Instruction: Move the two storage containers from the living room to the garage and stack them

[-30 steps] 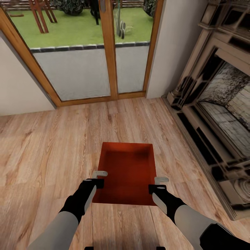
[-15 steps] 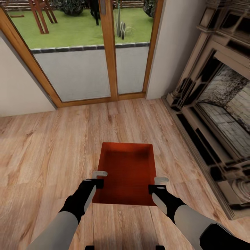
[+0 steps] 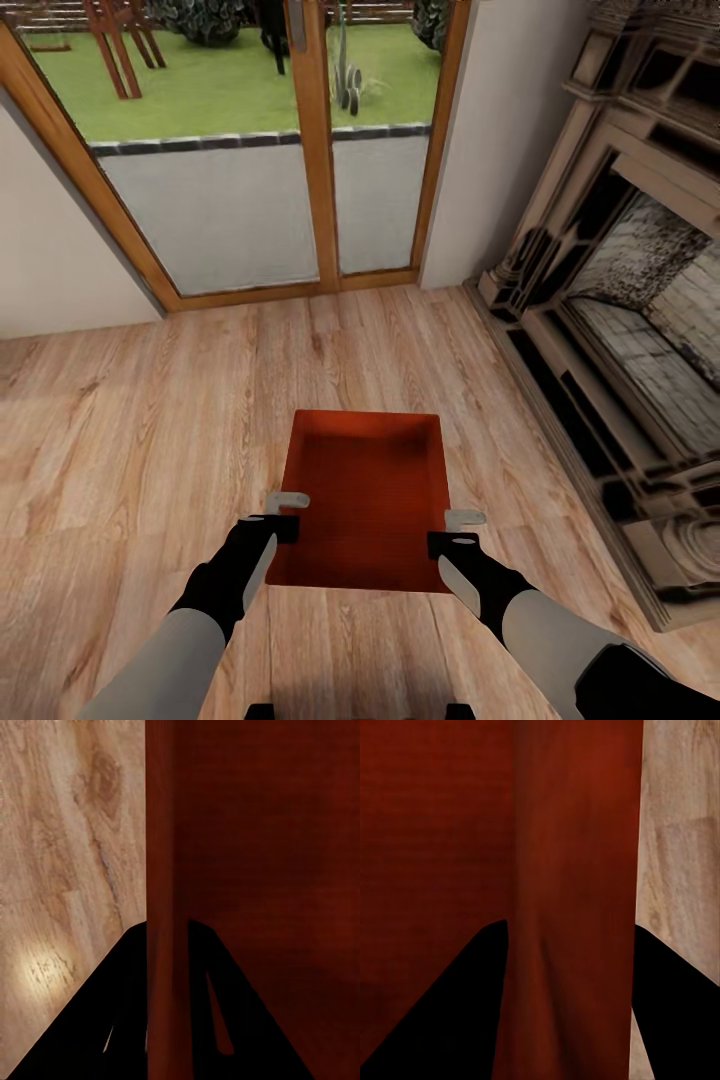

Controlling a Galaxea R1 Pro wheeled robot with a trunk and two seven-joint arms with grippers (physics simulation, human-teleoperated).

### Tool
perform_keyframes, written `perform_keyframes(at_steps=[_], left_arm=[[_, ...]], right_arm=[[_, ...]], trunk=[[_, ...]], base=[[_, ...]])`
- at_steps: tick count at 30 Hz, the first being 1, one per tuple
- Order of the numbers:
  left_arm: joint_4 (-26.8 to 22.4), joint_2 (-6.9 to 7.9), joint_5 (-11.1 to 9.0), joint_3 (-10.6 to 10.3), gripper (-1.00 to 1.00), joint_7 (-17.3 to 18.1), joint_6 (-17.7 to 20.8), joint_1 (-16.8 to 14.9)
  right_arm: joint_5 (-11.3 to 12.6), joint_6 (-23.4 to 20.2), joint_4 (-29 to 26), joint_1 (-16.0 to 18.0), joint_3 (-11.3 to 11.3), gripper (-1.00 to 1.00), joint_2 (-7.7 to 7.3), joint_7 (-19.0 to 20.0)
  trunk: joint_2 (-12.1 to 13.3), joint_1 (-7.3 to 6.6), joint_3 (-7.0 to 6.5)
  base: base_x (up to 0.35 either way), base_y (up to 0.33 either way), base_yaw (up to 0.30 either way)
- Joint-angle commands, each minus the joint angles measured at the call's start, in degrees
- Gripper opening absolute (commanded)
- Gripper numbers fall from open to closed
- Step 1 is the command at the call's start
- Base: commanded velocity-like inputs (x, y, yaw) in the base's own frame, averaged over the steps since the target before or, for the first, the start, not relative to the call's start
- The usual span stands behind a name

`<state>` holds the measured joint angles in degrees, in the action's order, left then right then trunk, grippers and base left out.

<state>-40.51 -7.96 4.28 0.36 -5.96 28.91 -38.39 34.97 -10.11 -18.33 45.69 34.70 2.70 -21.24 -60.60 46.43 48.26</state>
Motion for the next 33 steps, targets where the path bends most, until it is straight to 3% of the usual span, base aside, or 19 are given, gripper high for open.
perform_keyframes(at_steps=[1,33], left_arm=[[0.08,0.4,0.38,-0.19,-1.0,-0.2,0.53,0.05],[0.08,0.4,0.38,-0.19,-1.0,-0.2,0.53,0.03]], right_arm=[[-1.3,-0.08,-0.3,0.1,-0.07,-1.0,-0.61,-0.34],[-1.39,-0.17,-0.3,0.1,-0.07,-1.0,-0.74,-0.47]], trunk=[[0.39,-0.22,-0.15],[13.22,-7.25,-5.9]], base=[[0.0,0.0,0.0],[0.0,0.0,0.0]])
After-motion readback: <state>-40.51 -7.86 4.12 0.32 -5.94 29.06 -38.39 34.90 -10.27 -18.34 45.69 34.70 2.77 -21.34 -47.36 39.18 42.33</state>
